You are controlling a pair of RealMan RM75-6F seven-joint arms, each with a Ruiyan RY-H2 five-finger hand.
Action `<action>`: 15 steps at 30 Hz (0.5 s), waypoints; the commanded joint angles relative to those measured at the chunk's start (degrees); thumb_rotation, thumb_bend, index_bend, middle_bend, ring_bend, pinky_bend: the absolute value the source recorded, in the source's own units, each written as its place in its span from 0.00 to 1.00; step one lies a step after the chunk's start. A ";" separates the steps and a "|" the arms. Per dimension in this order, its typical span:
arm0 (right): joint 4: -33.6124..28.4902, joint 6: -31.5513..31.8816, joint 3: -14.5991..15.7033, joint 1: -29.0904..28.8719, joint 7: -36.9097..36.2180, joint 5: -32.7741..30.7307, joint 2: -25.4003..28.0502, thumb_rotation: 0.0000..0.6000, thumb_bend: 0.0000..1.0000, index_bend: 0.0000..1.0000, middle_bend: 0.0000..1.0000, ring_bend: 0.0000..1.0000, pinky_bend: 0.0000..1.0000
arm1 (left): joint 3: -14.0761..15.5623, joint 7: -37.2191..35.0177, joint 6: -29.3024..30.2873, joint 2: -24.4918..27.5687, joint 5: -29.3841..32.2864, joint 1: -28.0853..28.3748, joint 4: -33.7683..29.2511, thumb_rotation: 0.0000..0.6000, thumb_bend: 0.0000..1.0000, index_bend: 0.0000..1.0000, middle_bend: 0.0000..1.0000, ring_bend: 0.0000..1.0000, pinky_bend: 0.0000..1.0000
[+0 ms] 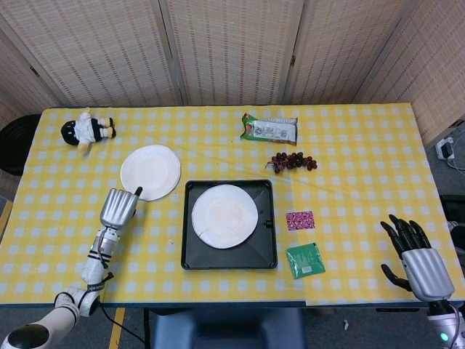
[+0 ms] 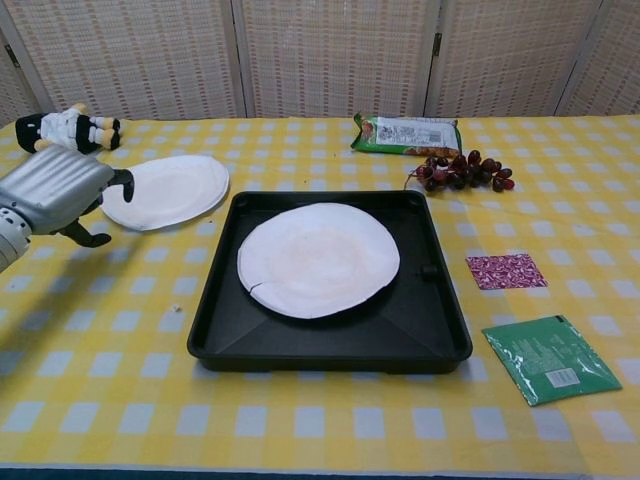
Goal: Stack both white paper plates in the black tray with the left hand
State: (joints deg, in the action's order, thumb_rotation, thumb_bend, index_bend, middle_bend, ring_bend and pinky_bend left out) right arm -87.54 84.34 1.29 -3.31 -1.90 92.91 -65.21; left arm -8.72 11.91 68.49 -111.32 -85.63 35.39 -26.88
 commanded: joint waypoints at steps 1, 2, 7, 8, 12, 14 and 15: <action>0.06 -0.68 -0.19 -0.28 0.01 -0.62 -0.07 1.00 0.34 0.00 0.00 0.00 0.00 | 0.43 -1.29 -1.78 -2.30 0.28 1.72 3.73 1.00 0.23 0.43 1.00 1.00 1.00; 0.07 -0.91 -0.28 -0.39 0.01 -0.85 -0.09 1.00 0.34 0.00 0.00 0.00 0.00 | 0.46 -1.60 -1.93 -2.71 0.31 2.04 4.55 1.00 0.23 0.43 1.00 1.00 1.00; 0.17 -1.51 -0.69 -0.68 -0.05 -1.80 -0.11 1.00 0.33 0.00 0.00 0.00 0.00 | 0.78 -3.22 -3.77 -4.31 0.62 3.45 8.97 1.00 0.23 0.45 1.00 1.00 1.00; 0.19 -1.56 -0.73 -0.70 -0.06 -1.93 -0.11 1.00 0.34 0.00 0.00 0.00 0.00 | 0.84 -3.66 -4.11 -4.48 0.68 3.63 9.62 1.00 0.23 0.46 1.00 1.00 1.00; 0.24 -1.86 -0.87 -0.83 0.06 -2.36 -0.15 1.00 0.33 0.00 0.00 0.00 0.00 | 0.95 -4.93 -5.38 -5.47 1.14 4.27 12.35 1.00 0.23 0.47 1.00 1.00 1.00; 0.22 -1.86 -0.90 -0.85 0.09 -2.42 -0.16 1.00 0.34 0.00 0.00 0.00 0.00 | 1.07 -5.24 -5.96 -5.85 1.28 4.43 13.25 1.00 0.23 0.47 1.00 1.00 1.00; 0.21 -1.81 -0.91 -0.84 0.11 -2.44 -0.15 1.00 0.34 0.00 0.00 0.00 0.00 | 1.15 -5.43 -6.21 -6.08 1.35 4.50 13.77 1.00 0.23 0.47 1.00 1.00 1.00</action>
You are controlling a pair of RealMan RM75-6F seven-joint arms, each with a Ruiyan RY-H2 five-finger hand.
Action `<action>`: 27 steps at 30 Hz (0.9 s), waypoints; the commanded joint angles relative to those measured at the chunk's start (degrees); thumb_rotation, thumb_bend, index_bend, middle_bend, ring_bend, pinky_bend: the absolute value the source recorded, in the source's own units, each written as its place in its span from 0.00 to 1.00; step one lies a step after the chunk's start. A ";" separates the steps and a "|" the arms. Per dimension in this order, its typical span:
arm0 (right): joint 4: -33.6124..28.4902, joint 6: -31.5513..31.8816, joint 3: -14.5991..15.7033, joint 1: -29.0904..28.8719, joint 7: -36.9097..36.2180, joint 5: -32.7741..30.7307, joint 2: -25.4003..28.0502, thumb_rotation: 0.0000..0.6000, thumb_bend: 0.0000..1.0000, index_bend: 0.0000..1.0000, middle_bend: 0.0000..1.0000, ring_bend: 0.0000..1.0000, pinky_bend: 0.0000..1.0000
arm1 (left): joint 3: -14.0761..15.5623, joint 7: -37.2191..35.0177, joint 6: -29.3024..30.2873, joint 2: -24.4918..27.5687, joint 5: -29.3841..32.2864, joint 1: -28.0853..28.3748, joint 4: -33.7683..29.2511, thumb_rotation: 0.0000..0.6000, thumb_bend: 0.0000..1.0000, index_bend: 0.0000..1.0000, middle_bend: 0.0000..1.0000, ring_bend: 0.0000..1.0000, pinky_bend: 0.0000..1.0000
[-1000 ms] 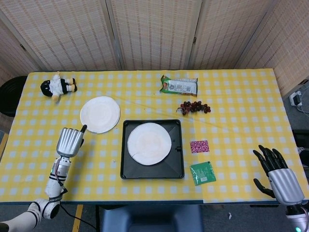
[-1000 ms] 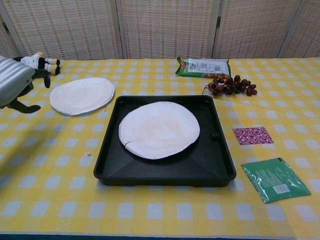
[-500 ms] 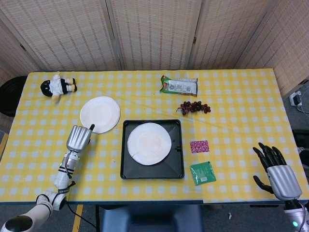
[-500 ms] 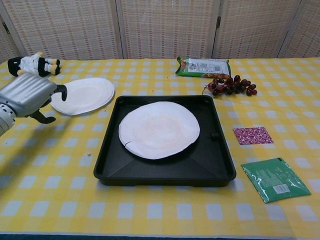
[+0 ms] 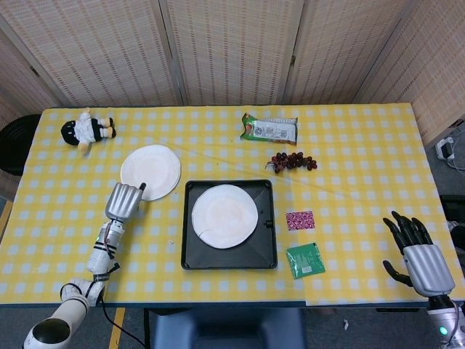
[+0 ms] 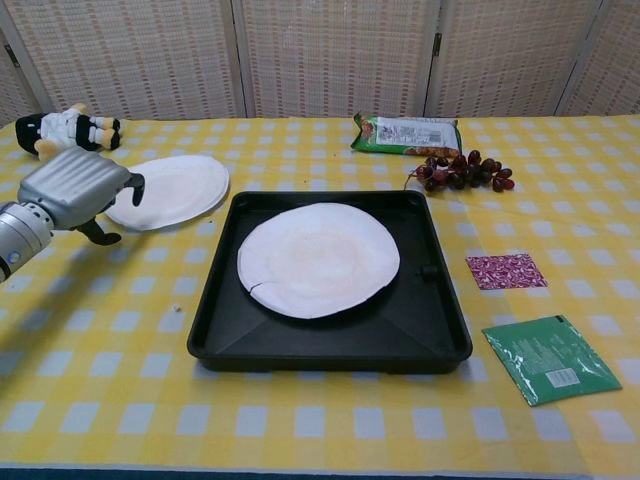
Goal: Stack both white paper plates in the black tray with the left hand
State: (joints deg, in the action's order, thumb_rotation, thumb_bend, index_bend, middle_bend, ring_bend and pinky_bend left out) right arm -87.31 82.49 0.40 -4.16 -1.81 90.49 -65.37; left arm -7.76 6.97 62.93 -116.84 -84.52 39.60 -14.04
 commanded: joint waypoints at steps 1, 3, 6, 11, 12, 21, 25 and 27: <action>-0.02 0.09 -0.02 0.02 0.03 -0.03 0.02 1.00 0.34 0.00 0.00 0.00 0.00 | 0.29 -0.62 -0.88 -0.70 0.26 0.36 1.29 1.00 0.23 0.47 1.00 1.00 1.00; -0.07 0.14 -0.03 0.03 -0.08 -0.04 0.08 1.00 0.33 0.00 0.00 0.00 0.00 | 0.33 -0.91 -1.24 -1.01 0.42 0.51 1.90 1.00 0.23 0.47 1.00 1.00 1.00; -0.10 0.06 -0.10 -0.03 -0.17 -0.20 0.12 1.00 0.34 0.00 0.00 0.00 0.00 | 0.21 -1.34 -1.87 -1.61 0.81 0.95 2.83 1.00 0.23 0.48 1.00 1.00 1.00; -0.13 0.21 -0.21 0.01 -0.35 -0.40 0.23 1.00 0.33 0.00 0.00 0.00 0.00 | 0.11 -1.36 -3.50 -2.51 1.37 1.93 4.32 1.00 0.23 0.48 1.00 1.00 1.00; -0.13 0.32 -0.23 0.05 -0.42 -0.40 0.27 1.00 0.33 0.00 0.00 0.00 0.00 | 0.09 -1.29 -3.78 -2.66 1.46 2.09 4.60 1.00 0.23 0.48 1.00 1.00 1.00; 0.09 0.43 -0.30 0.16 -0.80 -0.69 0.43 1.00 0.33 0.00 0.00 0.00 0.00 | -0.67 0.10 -5.20 -4.12 2.86 3.21 6.57 1.00 0.23 0.50 1.00 1.00 1.00; 0.08 0.61 -0.41 0.22 -0.97 -0.82 0.51 1.00 0.34 0.00 0.00 0.00 0.00 | -1.05 0.72 -6.54 -4.53 3.54 3.64 7.13 1.00 0.23 0.50 1.00 1.00 1.00; 0.05 0.78 -0.44 0.29 -1.03 -0.81 0.56 1.00 0.34 0.00 0.00 0.00 0.00 | -1.17 0.97 -7.02 -4.66 3.78 3.80 7.36 1.00 0.24 0.50 1.00 1.00 1.00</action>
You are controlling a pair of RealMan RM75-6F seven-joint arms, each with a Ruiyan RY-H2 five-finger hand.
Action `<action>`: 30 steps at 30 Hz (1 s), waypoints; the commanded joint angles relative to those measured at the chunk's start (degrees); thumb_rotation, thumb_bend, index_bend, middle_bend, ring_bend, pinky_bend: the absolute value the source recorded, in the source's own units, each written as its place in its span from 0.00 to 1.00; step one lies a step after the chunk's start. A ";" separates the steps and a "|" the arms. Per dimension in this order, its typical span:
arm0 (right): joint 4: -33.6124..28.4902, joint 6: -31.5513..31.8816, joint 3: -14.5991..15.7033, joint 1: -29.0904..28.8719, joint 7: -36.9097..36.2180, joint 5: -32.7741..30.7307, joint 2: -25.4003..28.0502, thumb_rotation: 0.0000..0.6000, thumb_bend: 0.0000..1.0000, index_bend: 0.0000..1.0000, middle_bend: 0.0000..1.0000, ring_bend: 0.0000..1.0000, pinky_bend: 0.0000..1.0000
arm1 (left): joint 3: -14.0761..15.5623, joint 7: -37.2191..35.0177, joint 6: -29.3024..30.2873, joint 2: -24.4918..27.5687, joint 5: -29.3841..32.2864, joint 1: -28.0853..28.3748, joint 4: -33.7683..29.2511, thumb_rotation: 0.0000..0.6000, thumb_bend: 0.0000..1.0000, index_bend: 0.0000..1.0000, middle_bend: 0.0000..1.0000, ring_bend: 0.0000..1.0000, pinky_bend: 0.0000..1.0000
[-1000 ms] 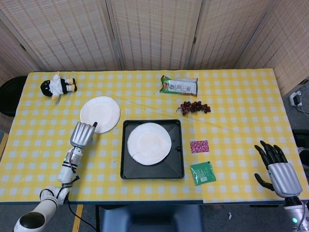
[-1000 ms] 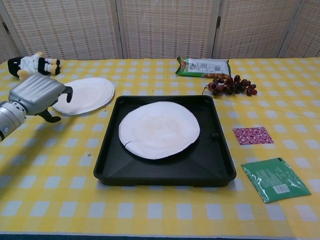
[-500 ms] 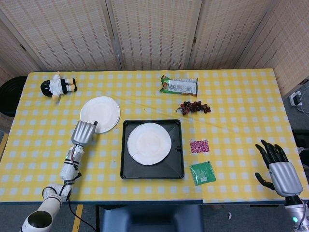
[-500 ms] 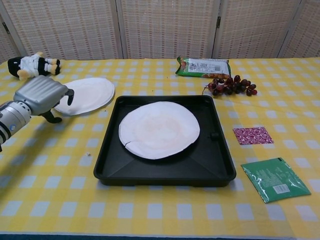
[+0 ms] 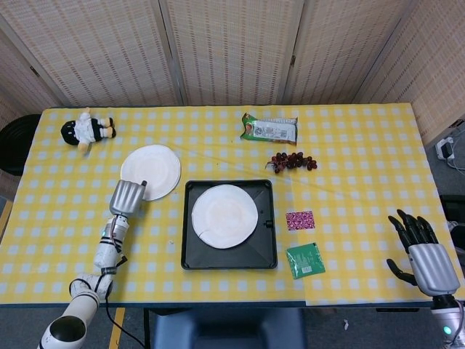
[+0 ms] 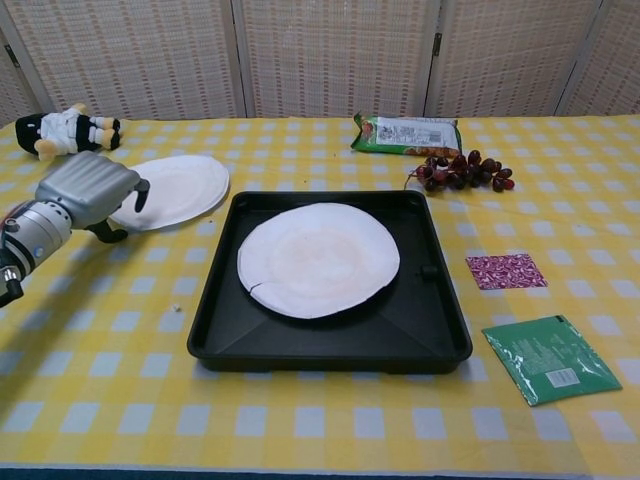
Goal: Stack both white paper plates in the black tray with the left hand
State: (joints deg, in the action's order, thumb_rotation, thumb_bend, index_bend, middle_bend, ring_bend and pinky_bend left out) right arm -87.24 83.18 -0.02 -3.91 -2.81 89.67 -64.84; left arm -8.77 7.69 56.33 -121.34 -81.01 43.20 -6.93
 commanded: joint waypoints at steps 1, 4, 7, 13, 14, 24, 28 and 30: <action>-0.02 0.24 -0.03 0.11 0.00 0.03 0.06 1.00 0.34 0.00 0.00 0.00 0.00 | -0.30 0.56 -0.73 -0.30 0.49 0.27 0.46 1.00 0.24 0.50 1.00 1.00 1.00; 0.07 0.29 -0.05 0.17 -0.07 -0.07 0.08 1.00 0.34 0.00 0.00 0.00 0.00 | -0.89 1.26 -1.31 -0.74 1.26 0.45 0.77 1.00 0.24 0.50 1.00 1.00 1.00; 0.14 0.27 -0.10 0.15 -0.12 -0.12 0.10 1.00 0.34 0.00 0.00 0.00 0.00 | -1.01 1.59 -1.83 -0.92 1.54 0.61 0.93 1.00 0.24 0.51 1.00 1.00 1.00; 0.24 0.11 -0.17 0.08 -0.16 -0.29 0.10 1.00 0.33 0.00 0.00 0.00 0.00 | -1.19 1.78 -1.95 -1.30 1.95 0.94 1.12 1.00 0.25 0.55 1.00 1.00 1.00; 0.24 0.13 -0.17 0.09 -0.16 -0.29 0.10 1.00 0.34 0.00 0.00 0.00 0.00 | -1.21 1.74 -1.96 -1.37 2.01 0.97 1.13 1.00 0.26 0.56 1.00 1.00 1.00; 0.23 0.35 -0.28 0.23 -0.14 -0.47 0.14 1.00 0.34 0.00 0.00 0.00 0.00 | -0.42 -4.53 2.09 -1.24 1.17 1.06 0.92 1.00 0.35 0.62 1.00 1.00 1.00; 0.28 -0.02 -0.33 0.08 0.07 -0.69 0.06 1.00 0.33 0.00 0.00 0.00 0.00 | 0.08 -6.98 3.59 -1.37 0.66 1.18 1.28 1.00 0.36 0.62 1.00 1.00 1.00; 0.26 -0.05 -0.39 0.07 0.18 -0.81 0.03 1.00 0.34 0.00 0.00 0.00 0.00 | 0.24 -7.55 3.47 -1.50 0.55 1.24 1.47 1.00 0.37 0.62 1.00 1.00 1.00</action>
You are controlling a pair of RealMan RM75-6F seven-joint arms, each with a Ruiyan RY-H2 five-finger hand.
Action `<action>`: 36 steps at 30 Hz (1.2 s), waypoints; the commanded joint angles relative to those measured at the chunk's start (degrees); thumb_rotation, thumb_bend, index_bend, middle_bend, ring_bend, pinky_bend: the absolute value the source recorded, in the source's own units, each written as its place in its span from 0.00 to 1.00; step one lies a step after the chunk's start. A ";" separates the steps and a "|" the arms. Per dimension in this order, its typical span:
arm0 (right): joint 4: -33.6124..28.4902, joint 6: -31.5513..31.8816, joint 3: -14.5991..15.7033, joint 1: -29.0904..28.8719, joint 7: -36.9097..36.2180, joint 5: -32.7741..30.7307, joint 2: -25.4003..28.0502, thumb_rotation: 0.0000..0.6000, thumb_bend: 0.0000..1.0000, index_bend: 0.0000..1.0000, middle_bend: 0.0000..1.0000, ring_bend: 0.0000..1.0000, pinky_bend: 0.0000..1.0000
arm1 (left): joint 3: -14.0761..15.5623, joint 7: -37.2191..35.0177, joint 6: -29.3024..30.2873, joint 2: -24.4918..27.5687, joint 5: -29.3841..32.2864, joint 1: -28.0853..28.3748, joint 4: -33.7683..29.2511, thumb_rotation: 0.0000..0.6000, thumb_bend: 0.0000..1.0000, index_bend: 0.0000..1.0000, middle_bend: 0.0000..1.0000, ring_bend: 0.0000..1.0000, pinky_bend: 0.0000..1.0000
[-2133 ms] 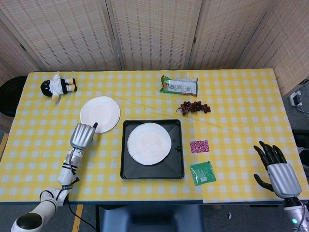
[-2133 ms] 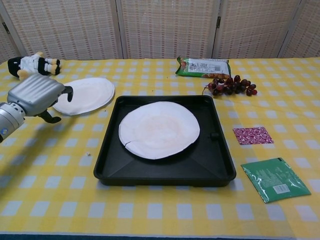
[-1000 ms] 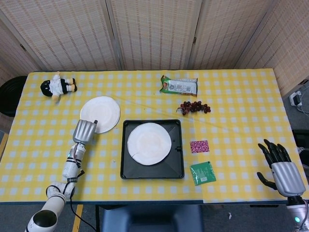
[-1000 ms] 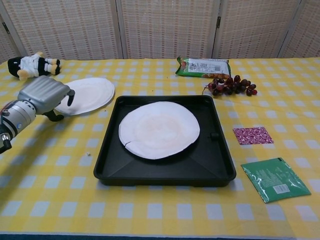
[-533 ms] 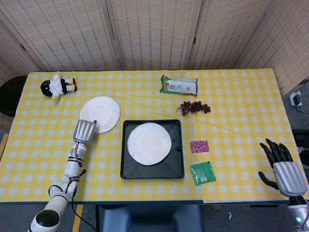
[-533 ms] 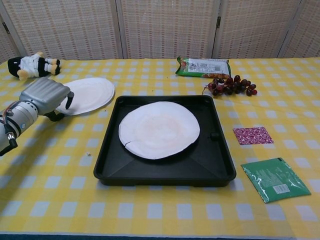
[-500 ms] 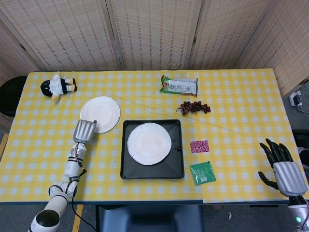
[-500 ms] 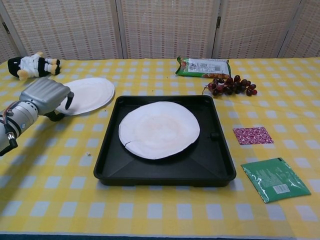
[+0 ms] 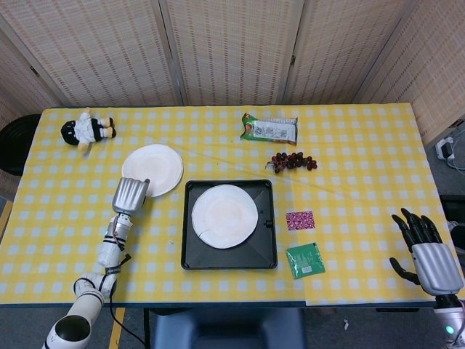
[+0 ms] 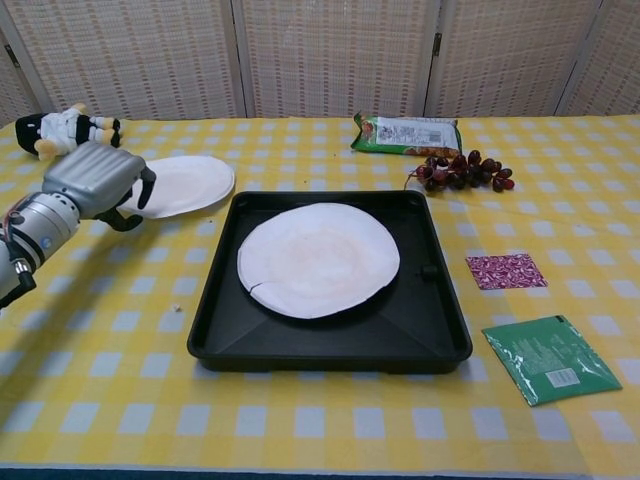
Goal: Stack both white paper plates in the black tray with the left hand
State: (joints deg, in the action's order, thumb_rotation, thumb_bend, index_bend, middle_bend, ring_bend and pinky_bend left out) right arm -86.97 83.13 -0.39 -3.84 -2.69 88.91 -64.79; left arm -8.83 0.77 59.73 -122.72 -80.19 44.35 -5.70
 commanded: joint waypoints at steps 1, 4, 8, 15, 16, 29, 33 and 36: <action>-0.03 0.03 -0.05 0.02 0.13 -0.09 -0.03 1.00 0.34 0.00 0.00 0.00 0.00 | 0.39 -0.94 0.08 -0.21 -0.34 0.13 0.34 1.00 0.37 0.62 1.00 1.00 1.00; -0.07 0.16 -0.11 0.11 0.16 -0.20 -0.02 1.00 0.33 0.00 0.00 0.00 0.00 | 0.52 -1.39 -0.46 -0.39 -0.39 0.22 0.55 1.00 0.37 0.62 1.00 1.00 1.00; -0.03 0.14 -0.18 0.11 0.07 -0.30 0.06 1.00 0.34 0.00 0.00 0.00 0.00 | 0.87 -1.91 -0.42 -0.55 -0.66 0.14 0.68 1.00 0.40 0.63 1.00 1.00 1.00; 0.05 0.00 -0.15 0.02 -0.11 -0.22 0.16 1.00 0.33 0.00 0.00 0.00 0.00 | 1.93 -4.05 2.37 -0.23 -1.72 -0.10 0.68 1.00 0.48 0.64 1.00 1.00 1.00; -0.02 0.11 -0.12 0.07 -0.09 -0.14 0.19 1.00 0.34 0.00 0.00 0.00 0.00 | 2.14 -4.59 2.89 -0.15 -1.93 -0.16 0.64 1.00 0.49 0.64 1.00 1.00 1.00; -0.06 0.14 0.09 0.06 0.12 0.28 0.10 1.00 0.34 0.00 0.00 0.00 0.00 | 2.40 -8.19 8.52 0.38 -2.27 -0.77 0.46 1.00 0.54 0.65 1.00 1.00 1.00; -0.05 -0.06 0.24 -0.07 0.50 0.52 -0.04 1.00 0.33 0.00 0.00 0.00 0.00 | 2.09 -9.72 11.54 0.74 -2.07 -1.03 0.10 1.00 0.55 0.66 1.00 1.00 1.00; -0.10 -0.12 0.41 -0.11 0.81 0.79 -0.17 1.00 0.33 0.00 0.00 0.00 0.00 | 1.73 -10.91 14.25 1.00 -1.83 -1.24 -0.23 1.00 0.56 0.66 1.00 1.00 1.00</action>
State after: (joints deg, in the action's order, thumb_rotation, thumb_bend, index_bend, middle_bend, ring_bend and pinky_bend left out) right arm -87.06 83.03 0.00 -3.94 -1.91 89.66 -64.94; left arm -6.82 -9.33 72.69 -121.95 -82.21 43.30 -5.67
